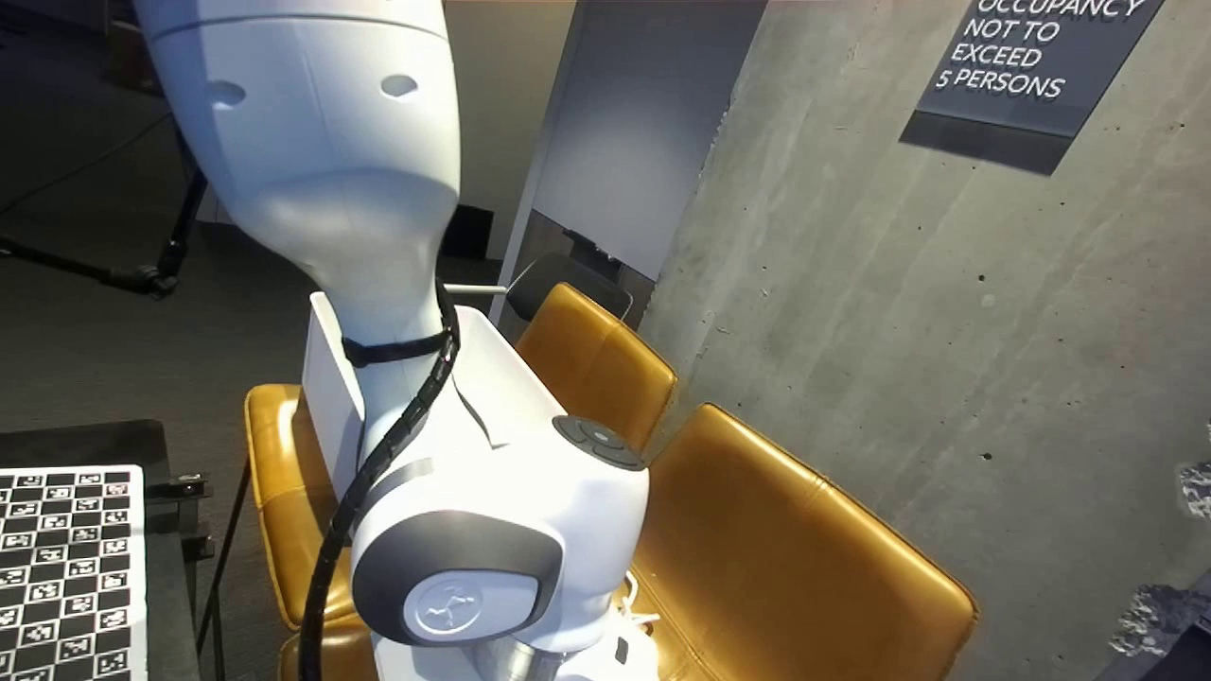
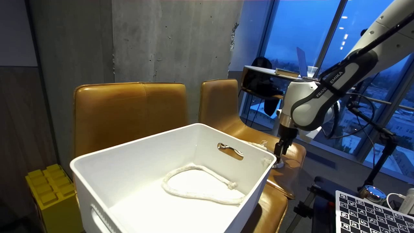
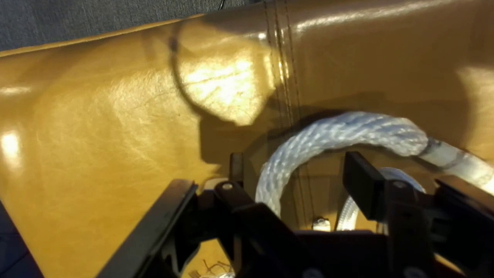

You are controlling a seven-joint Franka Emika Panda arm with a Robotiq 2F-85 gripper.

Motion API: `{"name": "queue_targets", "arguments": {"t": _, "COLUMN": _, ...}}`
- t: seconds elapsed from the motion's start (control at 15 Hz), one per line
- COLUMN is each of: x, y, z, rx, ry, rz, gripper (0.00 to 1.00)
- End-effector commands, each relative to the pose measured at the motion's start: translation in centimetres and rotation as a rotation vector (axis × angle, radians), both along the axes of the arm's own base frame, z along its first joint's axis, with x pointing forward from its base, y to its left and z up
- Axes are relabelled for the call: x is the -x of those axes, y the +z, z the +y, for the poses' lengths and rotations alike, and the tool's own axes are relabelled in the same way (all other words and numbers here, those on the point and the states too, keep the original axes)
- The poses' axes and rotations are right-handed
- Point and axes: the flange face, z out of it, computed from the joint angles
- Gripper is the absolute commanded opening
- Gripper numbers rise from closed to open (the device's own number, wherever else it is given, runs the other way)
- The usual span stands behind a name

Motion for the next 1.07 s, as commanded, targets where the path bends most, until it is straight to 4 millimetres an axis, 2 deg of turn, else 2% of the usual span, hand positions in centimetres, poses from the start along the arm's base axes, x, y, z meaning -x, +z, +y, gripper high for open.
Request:
{"name": "queue_targets", "arguments": {"t": 0.0, "x": 0.2, "y": -0.9, "z": -0.6, "rx": 0.03, "ry": -0.004, "rz": 0.0, "gripper": 0.7}}
{"name": "queue_targets", "arguments": {"t": 0.13, "x": 1.0, "y": -2.0, "z": -1.2, "rx": 0.038, "ry": -0.015, "rz": 0.017, "gripper": 0.74}}
{"name": "queue_targets", "arguments": {"t": 0.2, "x": 1.3, "y": -2.5, "z": -1.6, "rx": 0.044, "ry": -0.024, "rz": 0.025, "gripper": 0.67}}
{"name": "queue_targets", "arguments": {"t": 0.27, "x": 1.4, "y": -2.9, "z": -2.1, "rx": 0.05, "ry": -0.034, "rz": 0.032, "gripper": 0.48}}
{"name": "queue_targets", "arguments": {"t": 0.33, "x": 1.4, "y": -2.9, "z": -2.7, "rx": 0.057, "ry": -0.044, "rz": 0.03, "gripper": 0.47}}
{"name": "queue_targets", "arguments": {"t": 0.4, "x": 1.2, "y": -2.8, "z": -2.9, "rx": 0.06, "ry": -0.052, "rz": 0.025, "gripper": 0.41}}
{"name": "queue_targets", "arguments": {"t": 0.6, "x": 1.1, "y": -1.8, "z": -3.8, "rx": 0.073, "ry": -0.078, "rz": 0.015, "gripper": 0.16}}
{"name": "queue_targets", "arguments": {"t": 0.73, "x": 0.8, "y": -0.5, "z": -4.4, "rx": 0.088, "ry": -0.096, "rz": 0.001, "gripper": 0.0}}
{"name": "queue_targets", "arguments": {"t": 0.87, "x": -0.2, "y": 2.0, "z": -4.1, "rx": 0.102, "ry": -0.12, "rz": -0.02, "gripper": 0.0}}
{"name": "queue_targets", "arguments": {"t": 1.0, "x": -1.8, "y": 6.9, "z": -2.6, "rx": 0.095, "ry": -0.131, "rz": -0.062, "gripper": 0.03}}
